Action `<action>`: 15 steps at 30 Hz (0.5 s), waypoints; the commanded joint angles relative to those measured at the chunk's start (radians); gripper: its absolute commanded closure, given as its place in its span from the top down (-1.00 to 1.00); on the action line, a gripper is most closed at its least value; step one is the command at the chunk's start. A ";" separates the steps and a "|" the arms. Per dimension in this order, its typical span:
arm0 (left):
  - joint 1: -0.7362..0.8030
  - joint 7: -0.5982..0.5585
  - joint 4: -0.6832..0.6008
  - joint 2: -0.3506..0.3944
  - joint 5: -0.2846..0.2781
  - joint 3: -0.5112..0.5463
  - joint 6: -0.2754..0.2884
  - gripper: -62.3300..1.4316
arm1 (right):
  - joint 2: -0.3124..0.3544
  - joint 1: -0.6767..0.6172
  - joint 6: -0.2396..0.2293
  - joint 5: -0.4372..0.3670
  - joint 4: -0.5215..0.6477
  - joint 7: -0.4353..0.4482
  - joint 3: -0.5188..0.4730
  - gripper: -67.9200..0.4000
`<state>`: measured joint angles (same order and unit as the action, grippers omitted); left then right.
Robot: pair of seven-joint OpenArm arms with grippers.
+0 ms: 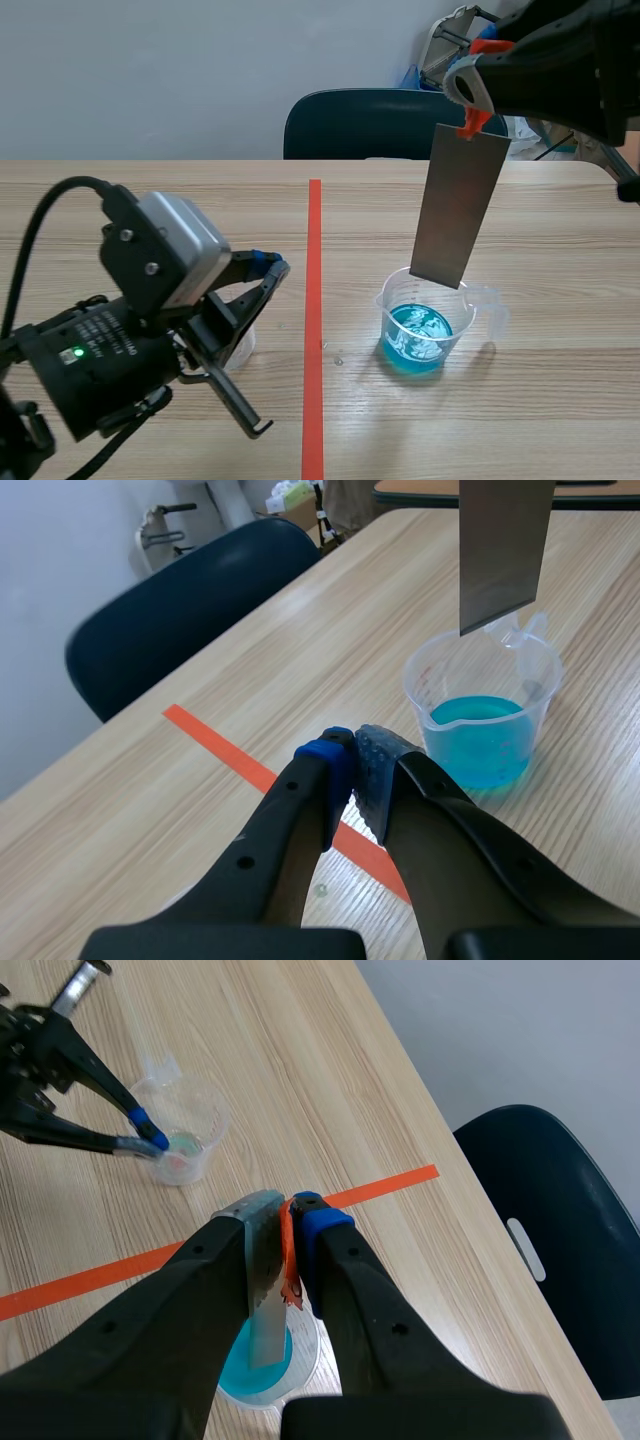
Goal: Do the redox reaction experiment
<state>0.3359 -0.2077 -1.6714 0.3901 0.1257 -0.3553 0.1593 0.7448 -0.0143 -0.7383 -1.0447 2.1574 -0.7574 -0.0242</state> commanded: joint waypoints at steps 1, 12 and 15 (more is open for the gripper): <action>0.046 -0.012 -0.049 0.021 -0.009 0.015 0.000 -0.91 | 0.008 0.014 -0.007 -0.007 0.010 0.011 -0.010 -0.97; 0.368 -0.128 -0.191 0.116 -0.009 0.190 0.028 -0.91 | 0.008 0.014 -0.007 -0.007 0.010 0.011 -0.010 -0.97; 0.437 -0.193 -0.191 0.129 -0.009 0.244 0.055 -0.91 | 0.008 0.014 -0.007 -0.008 0.010 0.011 -0.010 -0.97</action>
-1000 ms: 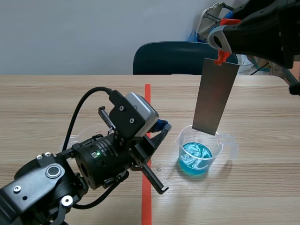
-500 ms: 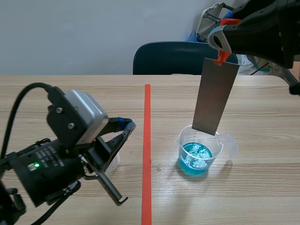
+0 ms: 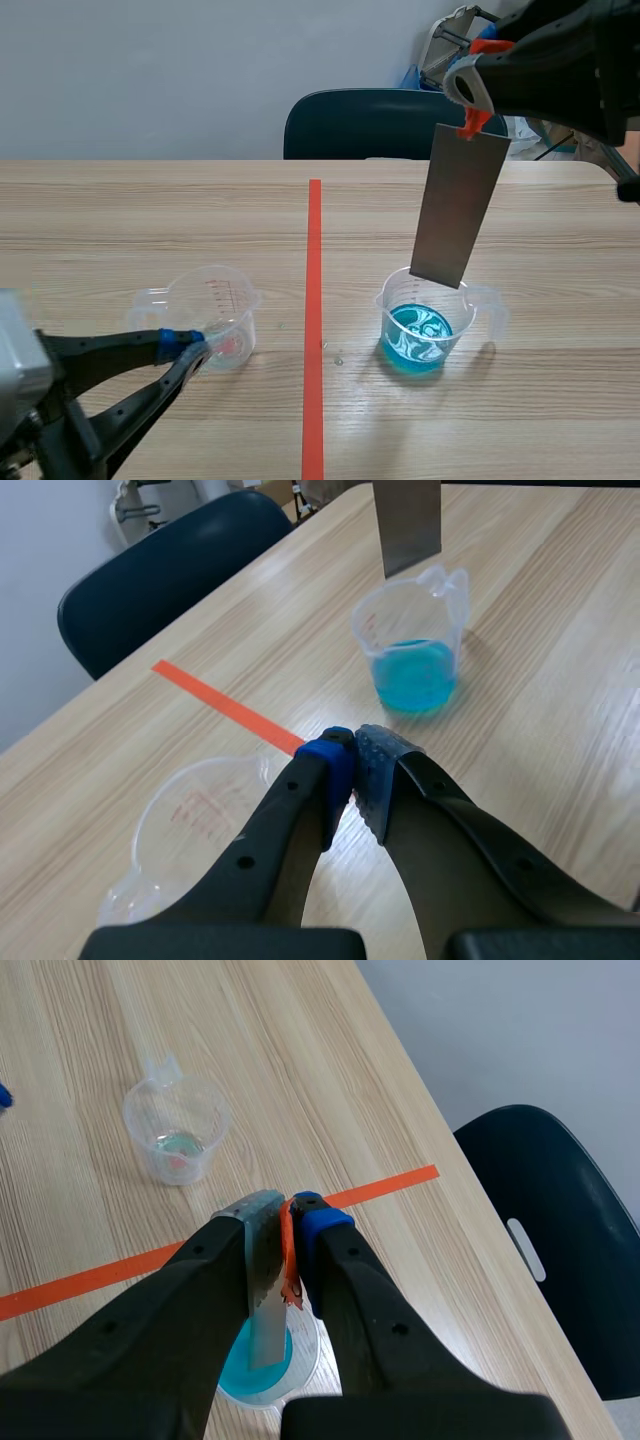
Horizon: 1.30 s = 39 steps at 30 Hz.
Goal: Do the redox reaction experiment
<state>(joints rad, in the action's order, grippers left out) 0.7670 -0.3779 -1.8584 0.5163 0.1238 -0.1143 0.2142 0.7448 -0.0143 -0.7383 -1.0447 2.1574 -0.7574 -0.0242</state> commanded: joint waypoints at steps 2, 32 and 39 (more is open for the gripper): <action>0.057 -0.072 -0.004 0.003 -0.007 0.042 0.007 -0.90 | 0.008 0.014 -0.007 -0.008 0.010 0.011 -0.010 -0.97; 0.427 -0.392 -0.003 0.002 -0.087 0.272 0.017 -0.44 | 0.008 0.014 -0.007 -0.008 0.010 0.011 -0.010 -0.97; 0.427 -0.389 -0.003 0.002 -0.109 0.272 0.016 0.92 | 0.008 0.014 -0.007 -0.008 0.010 0.011 -0.010 -0.97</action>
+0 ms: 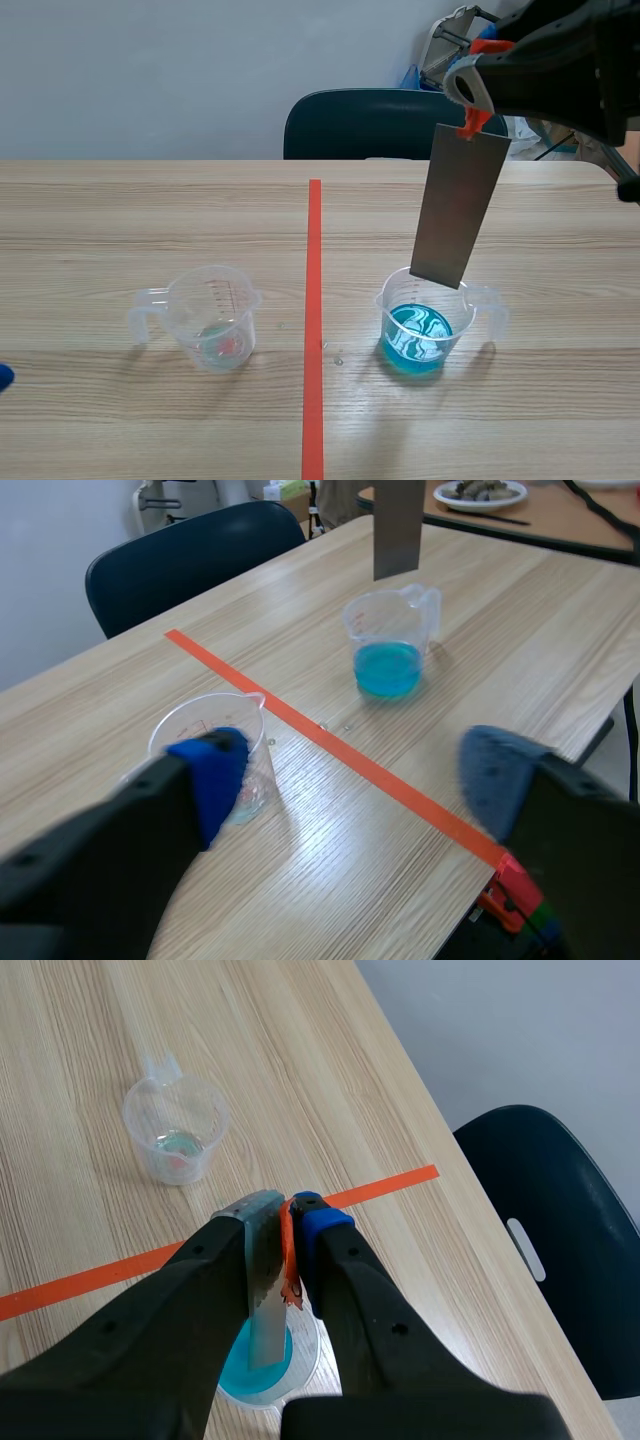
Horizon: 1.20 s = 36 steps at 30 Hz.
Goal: Do the redox reaction experiment
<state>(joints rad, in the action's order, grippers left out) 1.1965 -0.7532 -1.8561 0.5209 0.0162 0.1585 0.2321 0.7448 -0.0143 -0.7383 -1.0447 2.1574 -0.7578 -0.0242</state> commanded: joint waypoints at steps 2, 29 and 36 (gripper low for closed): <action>-0.002 -0.011 -0.006 -0.003 -0.006 -0.001 -0.002 1.00 | 0.008 0.014 -0.007 -0.008 0.010 0.011 -0.010 -0.97; -0.003 0.061 -0.004 -0.005 -0.183 -0.001 -0.015 1.00 | 0.008 0.014 -0.007 -0.008 0.010 0.012 -0.010 -0.97; -0.003 0.100 -0.004 -0.005 -0.272 -0.001 -0.085 1.00 | 0.008 0.014 -0.007 -0.008 0.010 0.012 -0.010 -0.97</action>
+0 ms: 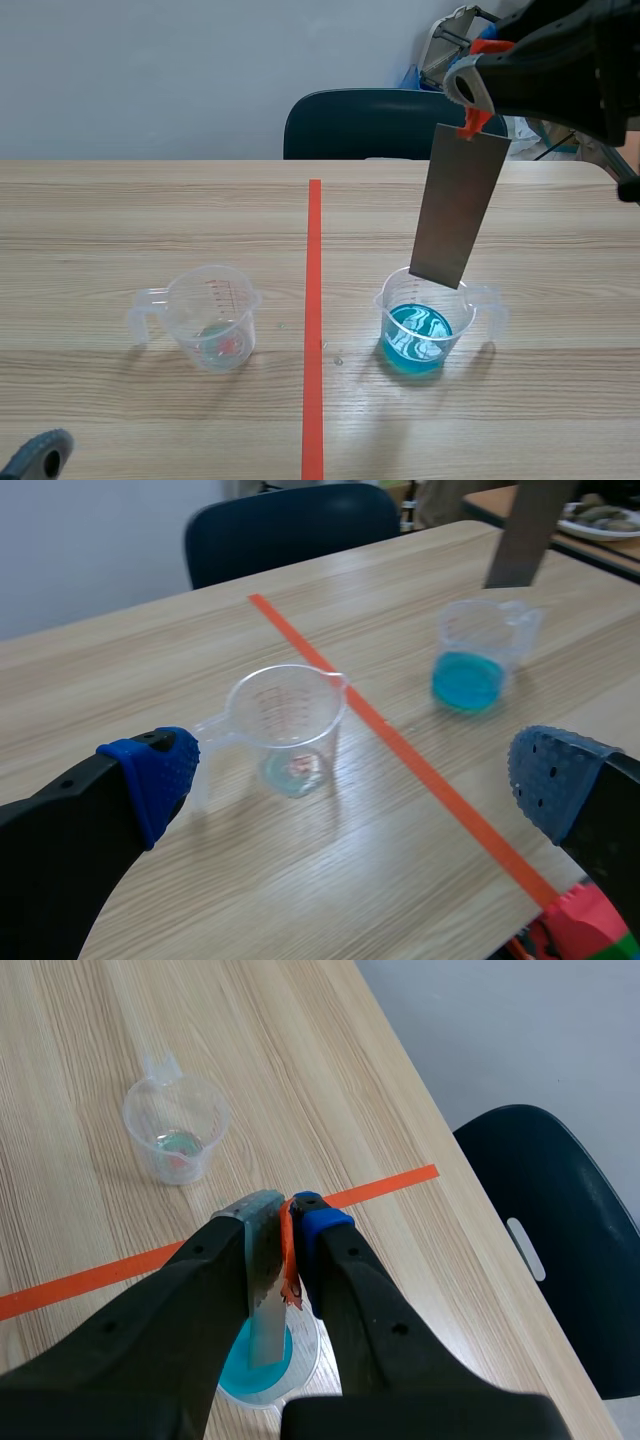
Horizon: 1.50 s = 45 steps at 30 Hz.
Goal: Do the redox reaction experiment
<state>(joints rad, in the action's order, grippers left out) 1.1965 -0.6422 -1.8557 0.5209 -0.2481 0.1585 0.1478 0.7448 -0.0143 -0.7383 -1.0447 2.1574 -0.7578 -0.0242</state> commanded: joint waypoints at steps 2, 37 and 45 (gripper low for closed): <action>-0.002 -0.010 -0.003 -0.005 -0.024 -0.001 -0.008 1.00 | 0.008 0.014 -0.007 -0.008 0.010 0.012 -0.010 -0.97; -0.003 0.012 -0.003 -0.005 -0.055 -0.001 -0.008 1.00 | 0.008 0.014 -0.007 -0.008 0.010 0.012 -0.010 -0.97; -0.003 0.012 -0.003 -0.005 -0.055 -0.001 -0.008 1.00 | 0.008 0.014 -0.007 -0.008 0.010 0.012 -0.010 -0.97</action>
<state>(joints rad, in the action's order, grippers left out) 1.1965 -0.6174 -1.8545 0.5209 -0.2996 0.1585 0.1379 0.7448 -0.0143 -0.7383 -1.0447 2.1574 -0.7574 -0.0242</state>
